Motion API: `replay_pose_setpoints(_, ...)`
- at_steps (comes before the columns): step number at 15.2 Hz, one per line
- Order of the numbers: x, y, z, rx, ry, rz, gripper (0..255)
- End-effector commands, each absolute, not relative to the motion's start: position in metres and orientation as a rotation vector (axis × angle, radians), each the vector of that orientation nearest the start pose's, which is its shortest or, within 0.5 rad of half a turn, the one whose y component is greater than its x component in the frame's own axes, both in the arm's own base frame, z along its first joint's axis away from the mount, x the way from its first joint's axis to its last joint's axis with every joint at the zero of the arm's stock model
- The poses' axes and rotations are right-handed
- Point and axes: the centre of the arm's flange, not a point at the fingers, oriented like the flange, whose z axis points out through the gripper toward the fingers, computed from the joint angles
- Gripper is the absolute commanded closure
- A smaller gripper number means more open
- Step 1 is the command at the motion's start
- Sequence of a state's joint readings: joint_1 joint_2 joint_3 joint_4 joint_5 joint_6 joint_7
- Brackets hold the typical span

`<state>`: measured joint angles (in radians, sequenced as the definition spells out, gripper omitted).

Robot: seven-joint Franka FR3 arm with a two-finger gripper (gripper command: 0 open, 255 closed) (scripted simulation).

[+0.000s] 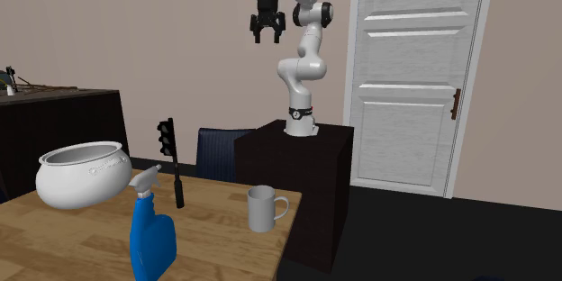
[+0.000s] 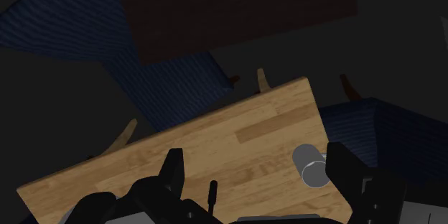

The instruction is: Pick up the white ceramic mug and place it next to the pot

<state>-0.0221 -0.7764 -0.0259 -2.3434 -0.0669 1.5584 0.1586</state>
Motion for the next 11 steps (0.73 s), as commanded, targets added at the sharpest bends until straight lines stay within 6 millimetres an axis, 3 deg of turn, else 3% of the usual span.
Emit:
replay_pose_setpoints(1,0.307,-0.024,0.592,-3.175,0.318,0.009,0)
replay_pose_setpoints(11,0.389,-0.002,0.49,-3.157,0.329,0.035,0)
